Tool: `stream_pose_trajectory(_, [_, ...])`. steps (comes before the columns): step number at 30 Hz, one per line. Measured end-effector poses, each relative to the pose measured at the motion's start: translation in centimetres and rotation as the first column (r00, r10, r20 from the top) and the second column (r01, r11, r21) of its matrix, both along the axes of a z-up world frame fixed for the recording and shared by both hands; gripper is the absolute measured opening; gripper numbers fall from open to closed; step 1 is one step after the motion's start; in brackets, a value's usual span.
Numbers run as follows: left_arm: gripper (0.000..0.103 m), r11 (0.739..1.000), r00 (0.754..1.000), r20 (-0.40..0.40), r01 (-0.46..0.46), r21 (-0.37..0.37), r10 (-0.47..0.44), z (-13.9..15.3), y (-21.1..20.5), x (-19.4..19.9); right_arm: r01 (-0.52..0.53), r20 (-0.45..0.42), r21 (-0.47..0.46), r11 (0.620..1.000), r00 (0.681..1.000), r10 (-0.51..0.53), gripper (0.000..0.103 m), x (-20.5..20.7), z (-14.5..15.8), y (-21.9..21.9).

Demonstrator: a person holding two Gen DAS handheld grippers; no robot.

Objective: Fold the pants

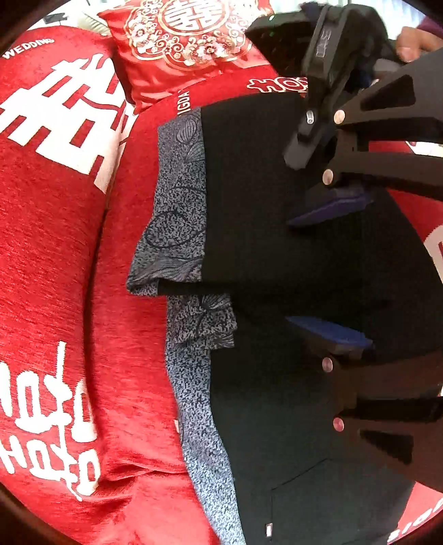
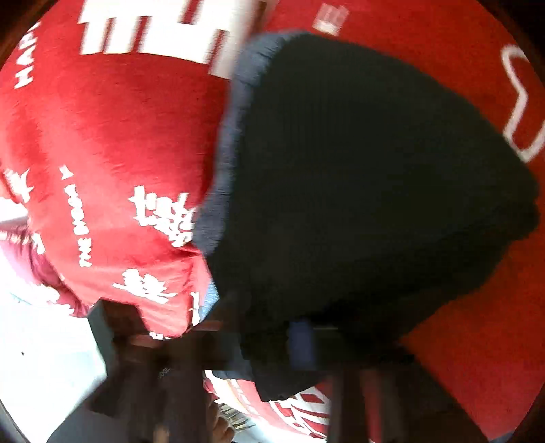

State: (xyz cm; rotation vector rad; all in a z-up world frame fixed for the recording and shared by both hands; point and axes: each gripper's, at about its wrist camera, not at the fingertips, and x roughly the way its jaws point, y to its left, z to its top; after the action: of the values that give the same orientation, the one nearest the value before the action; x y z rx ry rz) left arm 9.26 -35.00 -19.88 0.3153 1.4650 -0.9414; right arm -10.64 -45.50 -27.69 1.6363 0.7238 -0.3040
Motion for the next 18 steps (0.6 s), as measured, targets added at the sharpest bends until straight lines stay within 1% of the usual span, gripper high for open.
stream_pose_trajectory(1, [0.048,1.0,1.0,-0.009,-0.007,-0.002,0.006,0.2,0.3,0.2,0.0,0.008,0.007,1.0,1.0,0.0,0.005,-0.1,0.0,0.0])
stream_pose_trajectory(3, [0.048,0.999,1.0,-0.018,-0.02,-0.027,0.02,1.4,1.2,0.2,-0.029,0.063,-0.03,0.999,0.998,0.031,0.005,-0.1,1.6,-0.1])
stream_pose_trajectory(5, [0.048,0.999,1.0,0.013,-0.016,-0.036,0.016,2.5,2.2,-0.4,-0.105,0.066,-0.104,0.989,0.991,0.112,0.005,0.3,3.9,0.3])
stream_pose_trajectory(7, [0.048,1.0,0.999,0.032,-0.011,-0.023,0.011,2.7,3.1,-1.0,-0.166,0.061,-0.123,0.979,0.983,0.174,0.005,0.3,4.7,0.8])
stream_pose_trajectory(8, [0.048,1.0,0.999,0.03,-0.014,-0.006,0.014,2.3,3.5,-1.2,-0.189,0.044,-0.121,0.975,0.98,0.195,0.005,0.4,4.5,1.1])
stream_pose_trajectory(9, [0.048,0.999,0.999,0.038,-0.024,0.027,0.023,1.5,3.8,-1.4,-0.204,0.021,-0.117,0.972,0.978,0.208,0.005,0.5,4.0,1.2])
stream_pose_trajectory(10, [0.049,0.998,0.999,0.041,-0.032,0.05,0.03,0.7,3.8,-1.4,-0.213,-0.014,-0.106,0.971,0.977,0.213,0.005,0.6,2.9,1.4])
stream_pose_trajectory(11, [0.054,0.997,0.998,0.04,-0.045,0.057,0.043,0.0,3.9,-1.4,-0.217,-0.033,-0.096,0.972,0.976,0.214,0.005,0.7,1.9,1.4])
stream_pose_trajectory(12, [0.056,0.996,0.997,0.044,-0.066,0.061,0.063,-0.4,4.0,-1.4,-0.234,-0.071,-0.092,0.968,0.971,0.228,0.004,1.0,0.6,1.4])
stream_pose_trajectory(13, [0.056,0.995,0.996,0.05,-0.082,0.059,0.079,-0.4,4.0,-1.4,-0.235,-0.06,-0.088,0.968,0.971,0.23,0.003,1.1,-0.1,1.4])
stream_pose_trajectory(14, [0.057,0.994,0.995,0.058,-0.086,0.06,0.083,-0.3,3.9,-1.5,-0.234,-0.052,-0.084,0.969,0.972,0.23,0.003,1.1,-0.1,1.2])
stream_pose_trajectory(15, [0.061,0.994,0.994,0.076,-0.081,0.068,0.076,0.0,3.8,-1.6,-0.251,-0.055,-0.086,0.964,0.967,0.247,0.005,1.2,0.2,1.0])
stream_pose_trajectory(16, [0.072,0.994,0.993,0.098,-0.08,0.077,0.072,0.4,3.8,-1.6,-0.282,-0.055,-0.096,0.955,0.959,0.278,0.009,1.4,0.7,0.9])
stream_pose_trajectory(17, [0.074,0.993,0.99,0.122,-0.082,0.079,0.072,0.8,3.8,-1.7,-0.34,-0.064,-0.119,0.933,0.94,0.334,0.019,1.7,1.8,0.9])
stream_pose_trajectory(18, [0.074,0.994,0.988,0.137,-0.079,0.078,0.068,1.3,3.7,-1.6,-0.373,-0.06,-0.129,0.919,0.928,0.368,0.027,1.9,2.6,0.9])
